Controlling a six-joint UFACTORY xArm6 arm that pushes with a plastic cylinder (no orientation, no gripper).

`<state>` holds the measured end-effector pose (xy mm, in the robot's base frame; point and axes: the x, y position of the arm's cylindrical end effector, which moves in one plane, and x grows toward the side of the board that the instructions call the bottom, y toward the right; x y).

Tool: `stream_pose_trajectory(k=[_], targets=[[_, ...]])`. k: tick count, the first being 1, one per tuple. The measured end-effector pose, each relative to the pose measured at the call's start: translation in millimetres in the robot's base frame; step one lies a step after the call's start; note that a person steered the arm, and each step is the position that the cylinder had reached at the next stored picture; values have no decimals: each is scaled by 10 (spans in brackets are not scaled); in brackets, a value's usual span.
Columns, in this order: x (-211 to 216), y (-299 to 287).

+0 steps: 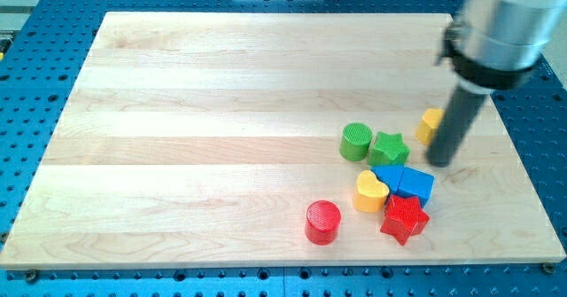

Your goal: Push the hexagon to the top left

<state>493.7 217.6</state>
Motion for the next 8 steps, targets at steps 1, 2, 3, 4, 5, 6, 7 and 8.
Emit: stream_pose_trajectory(k=[1, 2, 3, 4, 5, 6, 7, 8], targets=[[-369, -236], [-933, -824], [-847, -489], [-1016, -192], [-1327, -1161], [-1378, -1827], [-1244, -1116], [-1683, -1861]])
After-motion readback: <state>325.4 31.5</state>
